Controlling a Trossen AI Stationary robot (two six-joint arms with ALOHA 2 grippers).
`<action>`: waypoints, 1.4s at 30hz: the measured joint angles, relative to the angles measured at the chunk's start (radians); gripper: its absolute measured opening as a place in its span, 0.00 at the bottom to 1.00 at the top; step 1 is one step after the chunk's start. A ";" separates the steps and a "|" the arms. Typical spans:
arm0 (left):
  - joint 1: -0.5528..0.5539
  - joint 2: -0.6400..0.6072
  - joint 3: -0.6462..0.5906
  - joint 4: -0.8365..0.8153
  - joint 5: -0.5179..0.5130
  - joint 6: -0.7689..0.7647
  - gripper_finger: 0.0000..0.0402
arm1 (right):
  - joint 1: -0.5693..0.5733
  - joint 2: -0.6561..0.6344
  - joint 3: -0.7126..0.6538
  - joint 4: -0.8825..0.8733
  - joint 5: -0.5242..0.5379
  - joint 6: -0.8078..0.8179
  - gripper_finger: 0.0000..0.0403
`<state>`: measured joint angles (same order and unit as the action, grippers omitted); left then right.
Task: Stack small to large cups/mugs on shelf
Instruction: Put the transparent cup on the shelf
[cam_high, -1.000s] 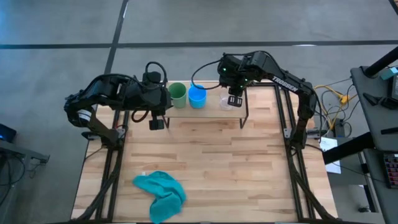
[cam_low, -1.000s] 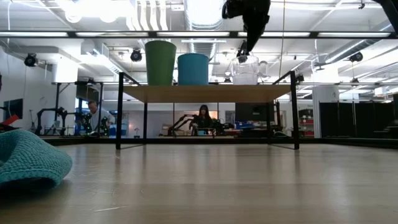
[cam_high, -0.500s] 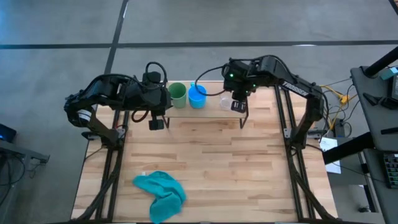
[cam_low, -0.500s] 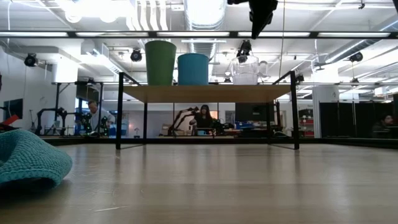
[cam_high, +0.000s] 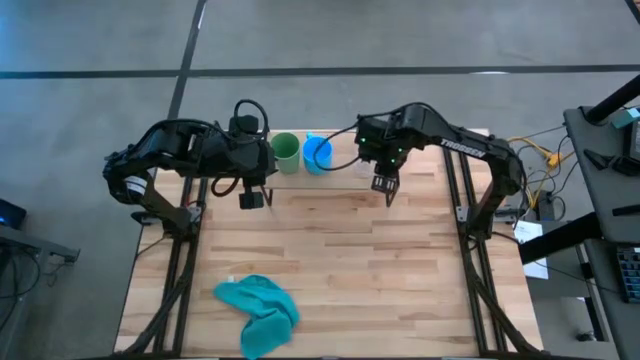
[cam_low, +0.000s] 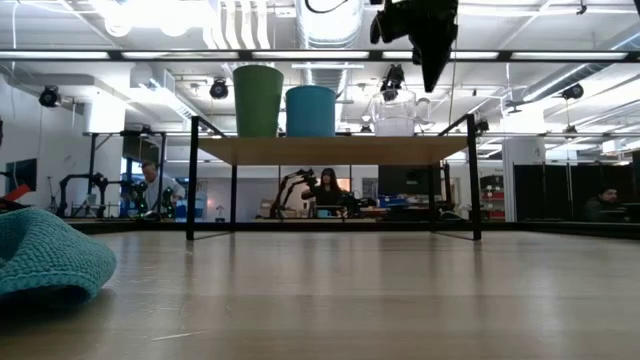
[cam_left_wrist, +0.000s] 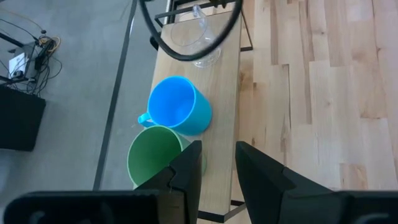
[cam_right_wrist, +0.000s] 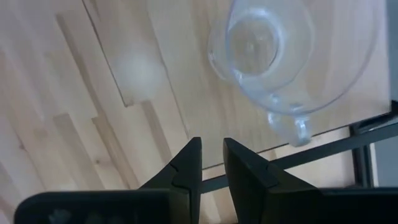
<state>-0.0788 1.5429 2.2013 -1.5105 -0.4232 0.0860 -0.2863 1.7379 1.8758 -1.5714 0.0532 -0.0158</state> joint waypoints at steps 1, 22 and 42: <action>0.000 0.000 0.000 0.000 0.000 0.000 0.21 | 0.000 -0.001 -0.012 0.000 0.000 0.000 0.15; 0.000 0.000 0.000 0.000 0.000 0.009 0.21 | -0.002 -0.002 -0.098 0.041 0.108 -0.029 0.15; 0.000 0.000 0.000 0.000 0.000 0.008 0.21 | -0.074 -0.002 -0.098 0.126 0.195 -0.118 0.15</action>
<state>-0.0789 1.5429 2.2013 -1.5102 -0.4232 0.0940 -0.3605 1.7363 1.7775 -1.4450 0.2483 -0.1338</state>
